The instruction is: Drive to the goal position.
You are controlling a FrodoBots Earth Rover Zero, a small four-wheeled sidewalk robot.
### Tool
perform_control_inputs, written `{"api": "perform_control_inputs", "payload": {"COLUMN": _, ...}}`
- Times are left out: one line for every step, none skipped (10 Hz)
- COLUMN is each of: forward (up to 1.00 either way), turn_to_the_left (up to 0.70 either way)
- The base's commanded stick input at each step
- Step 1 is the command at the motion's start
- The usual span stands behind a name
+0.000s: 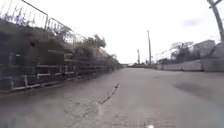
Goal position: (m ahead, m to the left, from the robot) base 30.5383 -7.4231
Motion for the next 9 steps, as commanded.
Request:
{"api": "perform_control_inputs", "payload": {"forward": 0.70, "turn_to_the_left": 0.00}}
{"api": "perform_control_inputs", "payload": {"forward": 0.70, "turn_to_the_left": 0.00}}
{"api": "perform_control_inputs", "payload": {"forward": 0.70, "turn_to_the_left": 0.00}}
{"api": "perform_control_inputs", "payload": {"forward": 0.70, "turn_to_the_left": 0.00}}
{"api": "perform_control_inputs", "payload": {"forward": 0.70, "turn_to_the_left": 0.00}}
{"api": "perform_control_inputs", "payload": {"forward": 0.70, "turn_to_the_left": 0.00}}
{"api": "perform_control_inputs", "payload": {"forward": 0.70, "turn_to_the_left": 0.00}}
{"api": "perform_control_inputs", "payload": {"forward": 0.70, "turn_to_the_left": 0.00}}
{"api": "perform_control_inputs", "payload": {"forward": 0.70, "turn_to_the_left": 0.00}}
